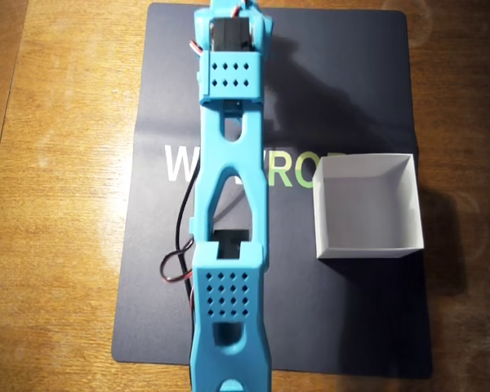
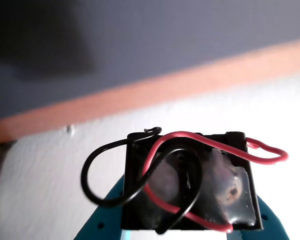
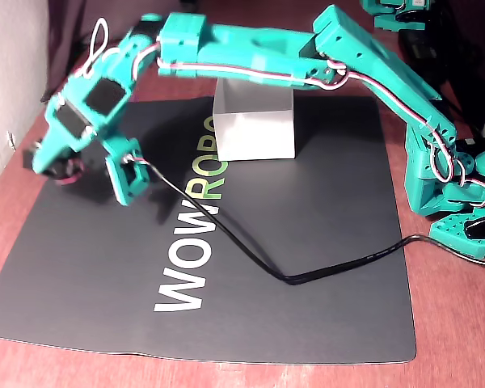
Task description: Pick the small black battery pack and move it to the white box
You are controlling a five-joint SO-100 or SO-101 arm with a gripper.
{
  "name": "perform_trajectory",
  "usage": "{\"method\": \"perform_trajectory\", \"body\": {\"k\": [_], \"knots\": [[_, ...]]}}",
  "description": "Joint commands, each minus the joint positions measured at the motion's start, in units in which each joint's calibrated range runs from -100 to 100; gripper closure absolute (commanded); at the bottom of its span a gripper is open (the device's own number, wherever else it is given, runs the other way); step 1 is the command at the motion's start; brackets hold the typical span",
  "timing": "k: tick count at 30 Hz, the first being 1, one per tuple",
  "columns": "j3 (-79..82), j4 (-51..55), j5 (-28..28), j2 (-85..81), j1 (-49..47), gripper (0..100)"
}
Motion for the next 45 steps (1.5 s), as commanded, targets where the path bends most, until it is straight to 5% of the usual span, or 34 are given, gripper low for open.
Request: {"method": "perform_trajectory", "body": {"k": [1,16,26,45], "knots": [[-0.56,0.65,-3.13,-9.96,-1.70,95],[0.17,18.09,-15.79,-25.91,-0.29,95],[30.92,18.09,-23.12,-45.64,2.40,95],[80.89,-4.43,-25.89,-78.35,31.73,95]]}}
